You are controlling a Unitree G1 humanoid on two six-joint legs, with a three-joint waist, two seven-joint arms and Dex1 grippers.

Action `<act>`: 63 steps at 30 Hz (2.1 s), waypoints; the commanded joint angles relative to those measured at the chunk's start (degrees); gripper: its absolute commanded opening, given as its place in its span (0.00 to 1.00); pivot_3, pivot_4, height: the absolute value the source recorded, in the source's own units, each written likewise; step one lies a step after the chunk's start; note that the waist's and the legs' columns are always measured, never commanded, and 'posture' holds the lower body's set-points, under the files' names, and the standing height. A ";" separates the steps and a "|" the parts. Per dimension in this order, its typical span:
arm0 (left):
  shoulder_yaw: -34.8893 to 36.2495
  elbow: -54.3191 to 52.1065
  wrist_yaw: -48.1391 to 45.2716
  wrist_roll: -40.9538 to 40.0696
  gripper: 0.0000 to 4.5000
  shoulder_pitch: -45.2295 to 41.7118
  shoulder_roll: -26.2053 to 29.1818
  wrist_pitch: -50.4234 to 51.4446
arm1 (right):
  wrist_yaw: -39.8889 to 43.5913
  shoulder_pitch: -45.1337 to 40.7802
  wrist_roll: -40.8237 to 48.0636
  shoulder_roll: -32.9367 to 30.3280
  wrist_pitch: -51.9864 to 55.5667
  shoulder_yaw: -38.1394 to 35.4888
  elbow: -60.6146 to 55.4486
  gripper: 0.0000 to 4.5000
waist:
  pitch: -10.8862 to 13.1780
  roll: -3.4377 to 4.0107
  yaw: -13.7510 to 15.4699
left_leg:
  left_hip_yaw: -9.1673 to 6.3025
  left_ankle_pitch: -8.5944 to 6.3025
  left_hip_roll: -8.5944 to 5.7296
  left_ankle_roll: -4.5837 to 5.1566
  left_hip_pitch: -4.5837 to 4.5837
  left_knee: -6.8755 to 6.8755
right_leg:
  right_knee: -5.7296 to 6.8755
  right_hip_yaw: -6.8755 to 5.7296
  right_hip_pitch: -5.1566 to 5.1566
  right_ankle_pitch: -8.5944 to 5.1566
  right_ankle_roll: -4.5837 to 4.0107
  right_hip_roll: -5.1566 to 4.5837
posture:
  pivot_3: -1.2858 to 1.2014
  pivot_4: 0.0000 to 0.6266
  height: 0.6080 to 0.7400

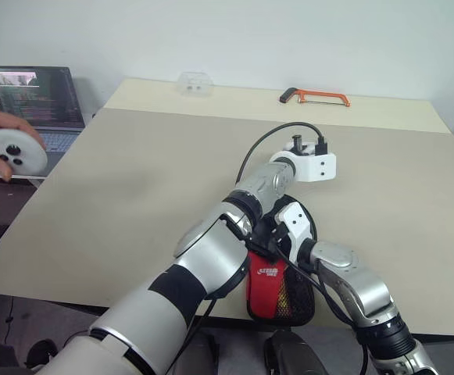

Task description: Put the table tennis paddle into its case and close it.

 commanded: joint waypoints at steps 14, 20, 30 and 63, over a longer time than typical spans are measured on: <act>-3.33 -2.03 -11.23 0.87 0.13 3.78 -5.86 -8.10 | -0.96 0.78 -0.89 1.65 1.01 0.69 3.31 1.00 | -0.02 0.02 -0.16 | 0.01 0.00 0.00 0.00 0.02 0.00 | 0.01 0.00 0.00 0.00 0.00 0.01 | 0.52 0.24 1.00; -4.55 -3.05 -20.67 1.20 0.20 8.94 -3.00 -13.60 | 0.09 -0.09 -1.13 1.38 -0.19 0.77 5.16 1.00 | -1.19 0.19 -0.18 | 0.02 -0.01 0.00 0.00 0.13 -0.03 | -0.05 -0.01 0.15 -0.02 -0.01 0.01 | 0.52 0.24 1.00; -1.69 -4.23 -24.13 -1.50 0.99 9.70 -0.63 -14.11 | 2.68 -1.50 -1.32 1.89 0.55 1.07 6.70 1.00 | -1.39 0.14 -0.45 | -0.05 -0.07 0.03 -0.02 1.15 -0.14 | -0.19 0.00 1.17 -0.23 0.16 0.03 | 0.52 0.24 1.00; 19.16 -63.32 -67.46 -40.81 0.99 28.27 35.91 12.24 | 15.02 -2.02 0.36 -13.87 3.16 -1.23 -5.12 1.00 | -1.17 0.42 -0.26 | -0.04 -0.08 0.18 -0.03 0.89 -0.26 | -0.45 -0.05 1.00 -0.10 -0.09 0.02 | 0.52 0.24 1.00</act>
